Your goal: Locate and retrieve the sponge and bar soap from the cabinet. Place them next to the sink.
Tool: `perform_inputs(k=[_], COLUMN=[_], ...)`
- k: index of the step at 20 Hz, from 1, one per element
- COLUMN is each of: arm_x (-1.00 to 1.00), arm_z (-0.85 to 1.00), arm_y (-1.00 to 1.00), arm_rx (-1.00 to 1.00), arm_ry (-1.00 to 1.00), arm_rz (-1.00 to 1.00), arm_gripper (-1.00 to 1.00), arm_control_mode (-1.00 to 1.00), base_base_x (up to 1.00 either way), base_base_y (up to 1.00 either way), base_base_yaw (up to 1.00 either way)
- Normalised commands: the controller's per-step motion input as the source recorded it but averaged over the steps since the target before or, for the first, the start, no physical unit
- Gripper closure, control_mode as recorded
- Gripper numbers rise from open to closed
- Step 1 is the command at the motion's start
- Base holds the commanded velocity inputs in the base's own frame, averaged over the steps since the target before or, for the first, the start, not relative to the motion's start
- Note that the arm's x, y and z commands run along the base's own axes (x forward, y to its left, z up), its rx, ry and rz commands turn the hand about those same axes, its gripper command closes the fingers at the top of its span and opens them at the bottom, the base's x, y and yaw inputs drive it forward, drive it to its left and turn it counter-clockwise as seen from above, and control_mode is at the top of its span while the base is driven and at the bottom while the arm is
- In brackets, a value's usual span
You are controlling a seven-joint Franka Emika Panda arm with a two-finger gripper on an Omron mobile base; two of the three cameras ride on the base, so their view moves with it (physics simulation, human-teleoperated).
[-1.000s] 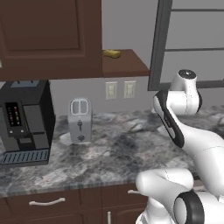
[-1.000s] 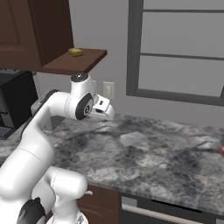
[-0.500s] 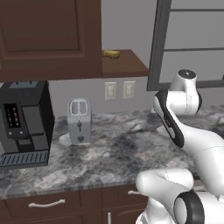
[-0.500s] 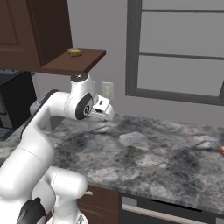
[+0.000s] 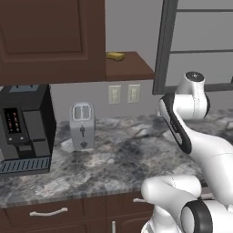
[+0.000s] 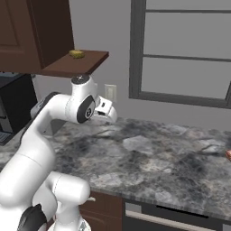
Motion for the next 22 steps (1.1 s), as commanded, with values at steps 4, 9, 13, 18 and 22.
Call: perform_inputs(k=[4,9,13,18,22], arm_x=[-0.07,0.00,-0.01,-0.02,0.37], arm_z=[0.51,0.78,0.92,0.89,0.35], arm_y=[0.04,0.09,0.22,0.26,0.40], arm_rx=[-0.07,0.00,-0.08,-0.13,-0.11], arm_ry=[-0.24,-0.22,-0.10,-0.14,-0.01], arm_rz=[0.13,0.21,0.21,0.15,0.05], arm_gripper=[-1.00,-1.00,-1.00,-1.00,-1.00], arm_control_mode=[-1.00,-1.00,-1.00,-1.00,-1.00], base_base_x=[0.00,0.00,0.00,0.00,0.00], base_base_y=[0.00,0.00,0.00,0.00,0.00], base_base_yaw=[0.00,0.00,0.00,0.00,0.00])
